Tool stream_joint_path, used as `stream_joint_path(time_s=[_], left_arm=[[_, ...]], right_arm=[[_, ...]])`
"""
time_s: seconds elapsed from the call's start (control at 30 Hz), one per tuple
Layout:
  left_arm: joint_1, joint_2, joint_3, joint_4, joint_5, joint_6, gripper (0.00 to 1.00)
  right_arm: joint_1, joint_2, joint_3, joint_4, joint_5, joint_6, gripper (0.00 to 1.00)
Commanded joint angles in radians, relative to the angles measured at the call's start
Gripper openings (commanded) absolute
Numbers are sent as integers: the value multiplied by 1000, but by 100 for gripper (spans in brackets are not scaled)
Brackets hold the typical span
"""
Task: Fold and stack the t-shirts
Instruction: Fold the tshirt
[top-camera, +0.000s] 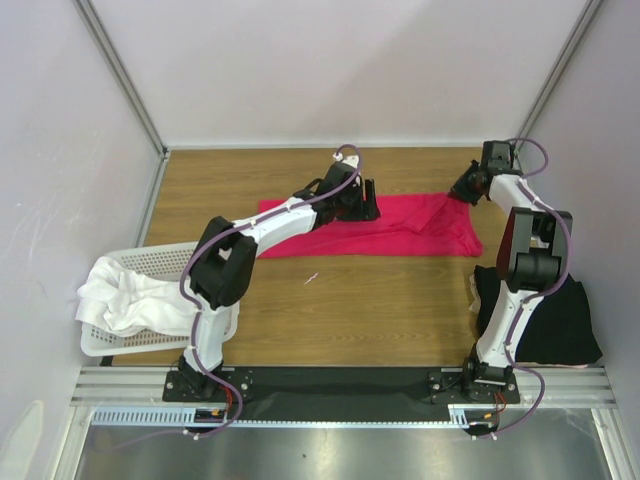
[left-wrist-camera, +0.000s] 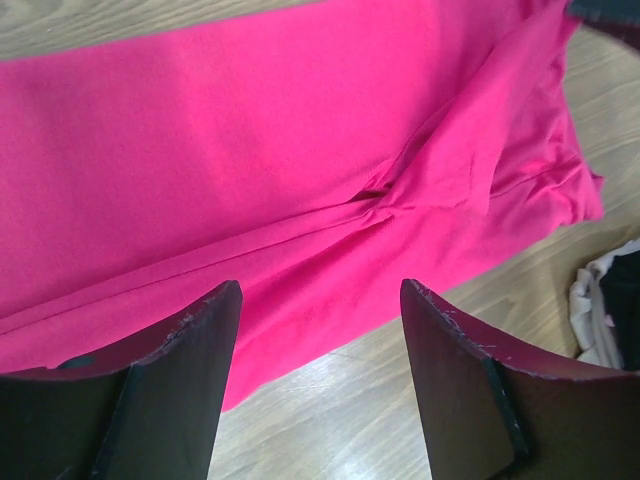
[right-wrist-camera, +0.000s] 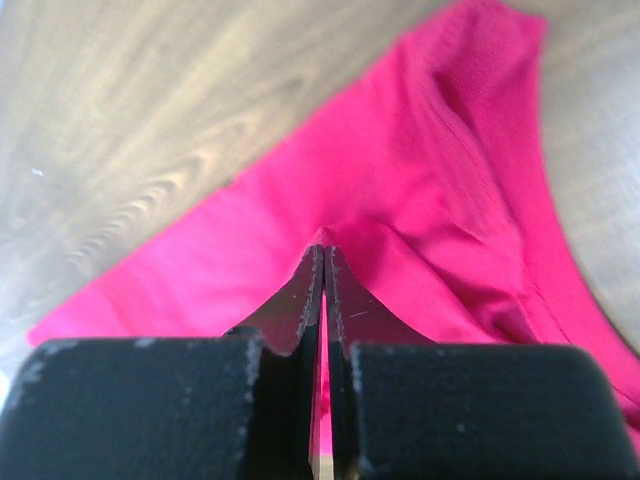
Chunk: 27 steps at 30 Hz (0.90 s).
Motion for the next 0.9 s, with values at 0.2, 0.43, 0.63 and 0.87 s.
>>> stream_joint_path(time_s=[0.2,0.43,0.63,0.87], left_arm=[[4,15,-41,47,12,132,70],[6,25,-38,67,30,186,70],[6,29,-33,73,41,206,70],[3,38,-7,91,82,218,70]], right_arm=[[3,91,96,62,-80,112,0],[3,166,175,53,-99,153,0],[5,203,221,50,-88,184,3],[5,237,287,33,-149,167,50]])
